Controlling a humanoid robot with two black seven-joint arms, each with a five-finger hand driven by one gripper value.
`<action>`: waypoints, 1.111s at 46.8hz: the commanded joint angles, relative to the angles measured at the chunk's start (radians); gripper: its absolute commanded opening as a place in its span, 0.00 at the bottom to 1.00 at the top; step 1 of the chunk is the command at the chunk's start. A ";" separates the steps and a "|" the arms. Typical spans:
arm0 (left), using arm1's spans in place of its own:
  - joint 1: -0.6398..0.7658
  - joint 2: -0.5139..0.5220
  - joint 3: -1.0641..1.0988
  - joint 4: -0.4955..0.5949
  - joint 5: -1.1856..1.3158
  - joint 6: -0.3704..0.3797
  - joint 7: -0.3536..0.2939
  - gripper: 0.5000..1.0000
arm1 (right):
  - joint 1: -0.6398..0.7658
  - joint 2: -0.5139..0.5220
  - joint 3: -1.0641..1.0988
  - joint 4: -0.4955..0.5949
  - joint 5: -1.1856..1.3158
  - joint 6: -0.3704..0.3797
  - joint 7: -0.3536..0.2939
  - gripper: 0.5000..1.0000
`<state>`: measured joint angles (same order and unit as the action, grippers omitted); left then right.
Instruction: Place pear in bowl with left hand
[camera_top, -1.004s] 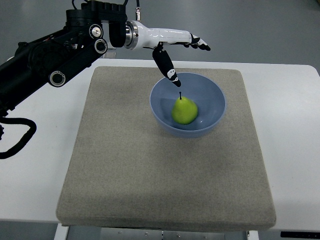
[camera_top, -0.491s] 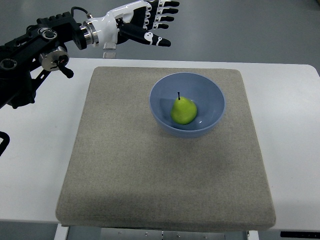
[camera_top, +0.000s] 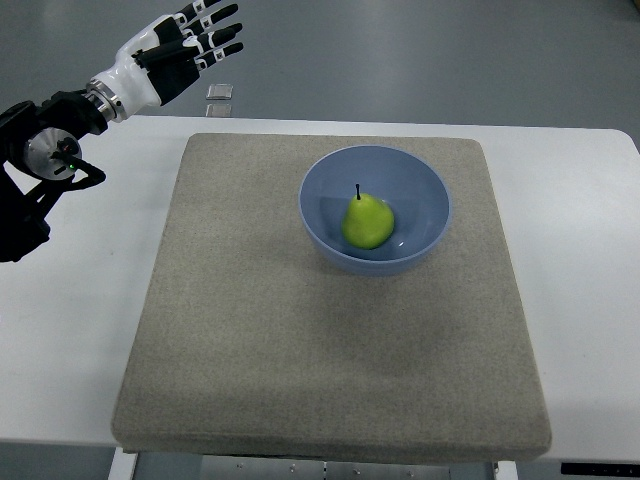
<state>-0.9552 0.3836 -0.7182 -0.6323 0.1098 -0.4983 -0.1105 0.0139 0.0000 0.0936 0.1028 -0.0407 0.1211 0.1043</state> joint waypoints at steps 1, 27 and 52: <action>0.027 0.000 0.000 0.016 -0.042 -0.012 0.000 0.99 | 0.000 0.000 0.000 0.000 -0.001 0.000 0.000 0.85; 0.078 -0.015 -0.001 0.131 -0.426 -0.083 0.176 0.99 | 0.000 0.000 0.000 0.000 -0.001 0.000 0.000 0.85; 0.096 -0.037 -0.003 0.131 -0.426 -0.091 0.173 0.99 | 0.000 0.000 0.002 0.015 0.002 0.015 0.000 0.85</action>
<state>-0.8599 0.3466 -0.7209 -0.5015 -0.3162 -0.5861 0.0630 0.0139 0.0000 0.0951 0.1186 -0.0381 0.1364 0.1043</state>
